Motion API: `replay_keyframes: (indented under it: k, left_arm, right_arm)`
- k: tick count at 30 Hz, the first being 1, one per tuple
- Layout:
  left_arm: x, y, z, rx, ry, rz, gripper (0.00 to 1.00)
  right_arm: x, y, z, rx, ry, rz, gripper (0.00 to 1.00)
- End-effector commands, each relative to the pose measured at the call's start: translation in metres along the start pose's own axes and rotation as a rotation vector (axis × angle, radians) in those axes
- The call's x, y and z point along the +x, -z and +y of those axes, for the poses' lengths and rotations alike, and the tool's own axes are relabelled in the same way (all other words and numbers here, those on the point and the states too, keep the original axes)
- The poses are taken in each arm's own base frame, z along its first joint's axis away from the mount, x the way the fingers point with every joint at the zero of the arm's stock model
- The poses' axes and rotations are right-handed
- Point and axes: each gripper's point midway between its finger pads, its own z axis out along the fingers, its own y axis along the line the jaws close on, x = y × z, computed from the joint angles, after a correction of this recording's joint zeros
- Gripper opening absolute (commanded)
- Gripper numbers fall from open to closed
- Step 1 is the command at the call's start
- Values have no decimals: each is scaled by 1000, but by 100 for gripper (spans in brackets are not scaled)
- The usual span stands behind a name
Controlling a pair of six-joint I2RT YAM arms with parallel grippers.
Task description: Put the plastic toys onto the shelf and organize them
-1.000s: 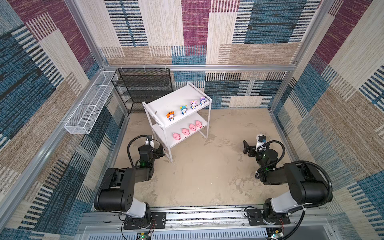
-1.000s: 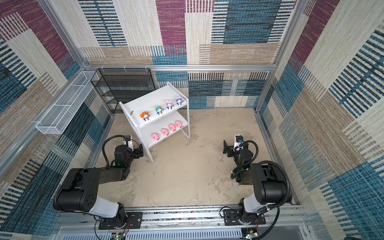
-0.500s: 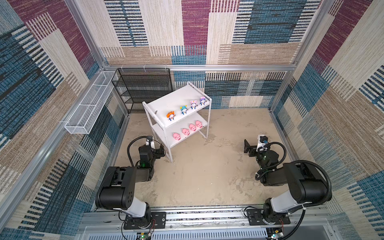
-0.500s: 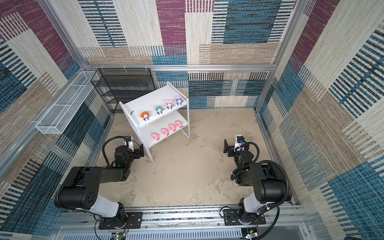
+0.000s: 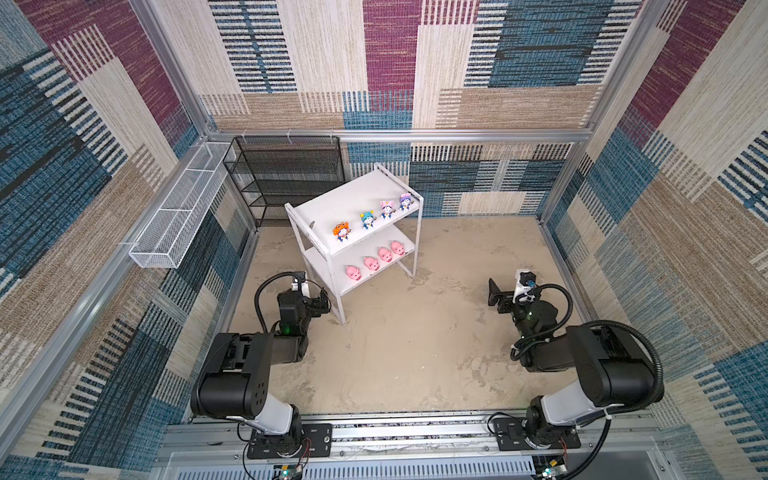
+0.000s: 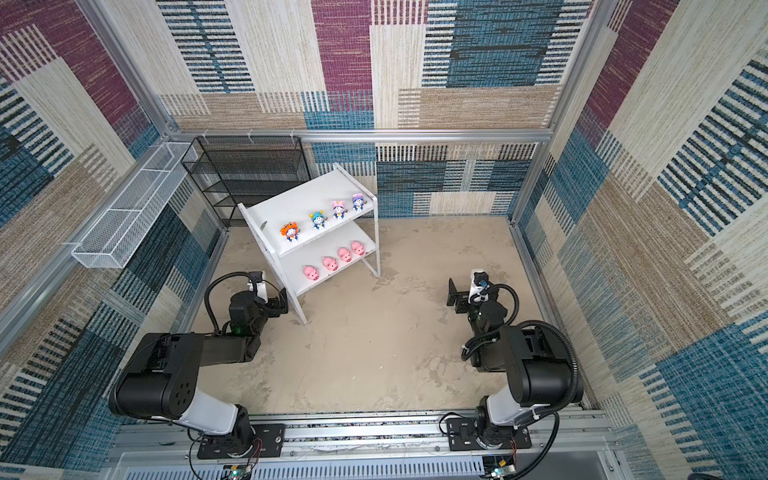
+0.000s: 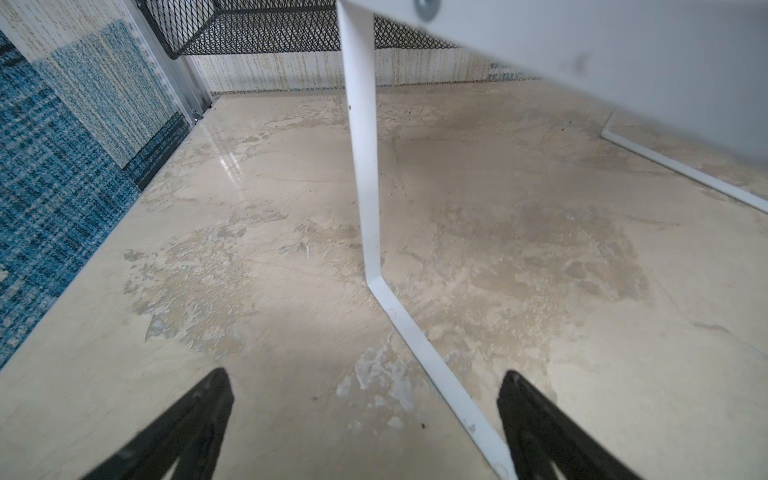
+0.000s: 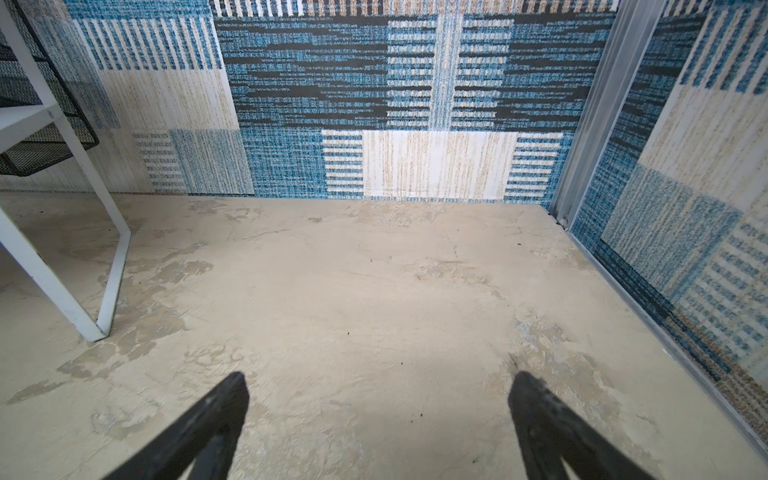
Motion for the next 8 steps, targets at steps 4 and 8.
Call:
replay_keyframes:
  k: [4, 8]
  left_arm:
    - [-11, 0, 1, -4, -23, -43, 99]
    - [-11, 0, 1, -2, -24, -41, 99]
  right_arm:
    - [-10, -1, -1, 7, -10, -39, 100]
    - [-10, 0, -1, 8, -10, -41, 100]
